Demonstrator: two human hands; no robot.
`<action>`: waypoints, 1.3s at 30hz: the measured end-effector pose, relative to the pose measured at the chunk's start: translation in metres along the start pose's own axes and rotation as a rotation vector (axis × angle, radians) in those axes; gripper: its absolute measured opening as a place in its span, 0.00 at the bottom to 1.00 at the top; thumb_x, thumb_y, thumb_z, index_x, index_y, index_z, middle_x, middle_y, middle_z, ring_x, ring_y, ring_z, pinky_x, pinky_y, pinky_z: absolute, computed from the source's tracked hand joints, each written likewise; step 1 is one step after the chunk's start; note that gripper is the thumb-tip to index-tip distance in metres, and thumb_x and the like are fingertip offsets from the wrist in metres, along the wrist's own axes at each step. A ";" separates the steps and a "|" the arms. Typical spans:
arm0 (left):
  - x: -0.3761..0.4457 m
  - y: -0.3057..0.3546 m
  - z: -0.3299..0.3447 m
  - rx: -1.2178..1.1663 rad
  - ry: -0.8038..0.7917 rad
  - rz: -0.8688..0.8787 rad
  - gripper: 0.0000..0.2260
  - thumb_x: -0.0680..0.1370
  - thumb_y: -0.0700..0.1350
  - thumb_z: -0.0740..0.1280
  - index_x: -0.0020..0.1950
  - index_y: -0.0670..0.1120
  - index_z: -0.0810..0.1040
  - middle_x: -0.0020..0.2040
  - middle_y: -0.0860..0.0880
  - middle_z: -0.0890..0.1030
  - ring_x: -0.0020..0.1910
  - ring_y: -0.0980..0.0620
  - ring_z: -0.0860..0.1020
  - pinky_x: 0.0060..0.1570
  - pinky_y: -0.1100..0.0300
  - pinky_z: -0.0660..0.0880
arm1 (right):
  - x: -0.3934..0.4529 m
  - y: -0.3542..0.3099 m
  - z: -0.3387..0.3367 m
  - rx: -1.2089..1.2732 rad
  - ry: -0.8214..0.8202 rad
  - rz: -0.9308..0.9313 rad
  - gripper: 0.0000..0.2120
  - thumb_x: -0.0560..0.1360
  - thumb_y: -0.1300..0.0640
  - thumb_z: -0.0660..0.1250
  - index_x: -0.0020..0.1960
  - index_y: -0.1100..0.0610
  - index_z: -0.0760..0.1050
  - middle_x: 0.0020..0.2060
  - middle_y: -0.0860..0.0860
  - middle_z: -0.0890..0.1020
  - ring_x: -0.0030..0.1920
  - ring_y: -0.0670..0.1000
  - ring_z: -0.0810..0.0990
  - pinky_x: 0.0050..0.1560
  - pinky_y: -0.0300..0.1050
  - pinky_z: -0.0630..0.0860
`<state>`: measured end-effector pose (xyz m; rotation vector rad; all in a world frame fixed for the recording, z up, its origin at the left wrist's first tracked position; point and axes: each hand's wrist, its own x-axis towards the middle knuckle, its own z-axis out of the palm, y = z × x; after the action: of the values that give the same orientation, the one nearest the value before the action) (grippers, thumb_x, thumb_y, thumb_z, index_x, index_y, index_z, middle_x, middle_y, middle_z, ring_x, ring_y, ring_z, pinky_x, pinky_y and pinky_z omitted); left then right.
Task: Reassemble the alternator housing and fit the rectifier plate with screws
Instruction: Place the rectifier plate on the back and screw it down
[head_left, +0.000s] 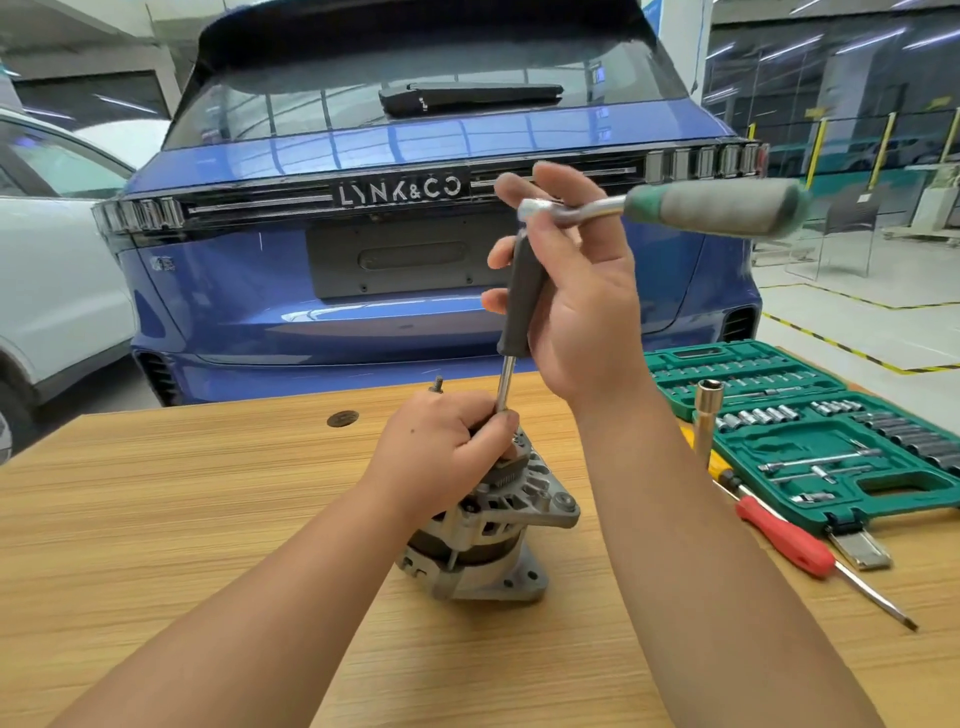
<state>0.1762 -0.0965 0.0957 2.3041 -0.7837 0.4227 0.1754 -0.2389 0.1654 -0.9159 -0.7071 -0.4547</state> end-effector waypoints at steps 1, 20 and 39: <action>0.000 -0.001 0.000 -0.014 0.001 -0.008 0.14 0.83 0.46 0.65 0.41 0.45 0.84 0.35 0.57 0.84 0.35 0.57 0.80 0.38 0.56 0.76 | -0.001 -0.001 -0.002 0.084 -0.048 0.064 0.15 0.81 0.58 0.58 0.56 0.44 0.81 0.60 0.54 0.80 0.44 0.51 0.77 0.39 0.47 0.77; -0.002 -0.001 0.000 -0.023 0.011 0.027 0.13 0.82 0.47 0.66 0.39 0.49 0.84 0.31 0.60 0.81 0.31 0.59 0.77 0.31 0.68 0.67 | 0.002 -0.008 -0.006 0.068 0.131 0.207 0.11 0.79 0.51 0.67 0.57 0.55 0.73 0.40 0.47 0.76 0.38 0.47 0.73 0.38 0.41 0.69; -0.003 -0.002 -0.002 -0.081 -0.010 0.017 0.15 0.84 0.50 0.65 0.42 0.47 0.86 0.35 0.63 0.83 0.37 0.64 0.79 0.37 0.73 0.68 | 0.007 -0.032 -0.005 0.415 0.219 0.512 0.07 0.69 0.55 0.69 0.44 0.56 0.75 0.38 0.47 0.77 0.39 0.47 0.74 0.46 0.41 0.68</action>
<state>0.1750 -0.0929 0.0948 2.2275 -0.8116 0.3800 0.1621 -0.2609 0.1865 -0.6090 -0.3264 0.0513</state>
